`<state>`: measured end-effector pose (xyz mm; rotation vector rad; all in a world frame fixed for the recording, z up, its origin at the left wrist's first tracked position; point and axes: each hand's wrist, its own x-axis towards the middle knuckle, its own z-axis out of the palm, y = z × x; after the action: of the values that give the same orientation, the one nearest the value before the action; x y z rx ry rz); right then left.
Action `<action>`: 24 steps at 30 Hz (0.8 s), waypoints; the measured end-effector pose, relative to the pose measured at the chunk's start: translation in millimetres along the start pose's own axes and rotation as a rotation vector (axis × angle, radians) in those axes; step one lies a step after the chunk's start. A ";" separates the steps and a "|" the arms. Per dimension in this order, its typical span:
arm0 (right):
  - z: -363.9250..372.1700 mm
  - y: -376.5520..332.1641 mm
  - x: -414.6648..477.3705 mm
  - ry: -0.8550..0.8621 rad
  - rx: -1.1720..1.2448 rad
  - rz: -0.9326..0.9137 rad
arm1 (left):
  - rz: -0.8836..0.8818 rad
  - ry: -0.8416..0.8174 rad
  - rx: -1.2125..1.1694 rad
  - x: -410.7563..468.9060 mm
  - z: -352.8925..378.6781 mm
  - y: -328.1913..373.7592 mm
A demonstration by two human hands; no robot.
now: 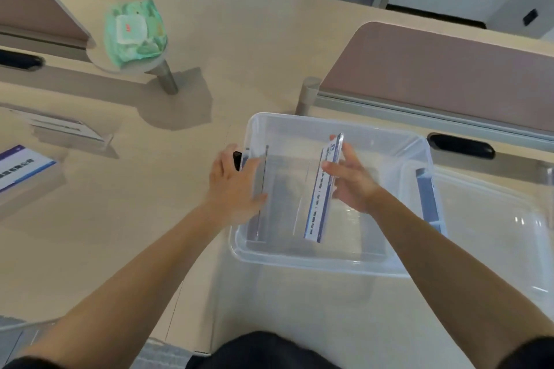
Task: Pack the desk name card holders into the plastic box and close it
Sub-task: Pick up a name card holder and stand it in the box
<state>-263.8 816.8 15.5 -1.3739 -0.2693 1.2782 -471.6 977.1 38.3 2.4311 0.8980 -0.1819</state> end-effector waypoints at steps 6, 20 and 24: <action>9.9 24.7 31.4 0.101 -0.100 0.123 | 0.010 0.037 -0.244 -1.7 3.7 -9.3; -8.7 31.8 32.1 0.019 -0.469 0.179 | -0.007 0.028 -0.291 3.3 8.4 -16.7; -19.9 39.2 20.2 -0.128 -0.566 0.194 | 0.004 0.035 -0.299 3.8 10.1 -18.3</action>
<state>-260.5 809.8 -32.3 -1.8299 -0.6348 1.5222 -479.8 985.5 20.6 2.1644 0.8676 -0.0026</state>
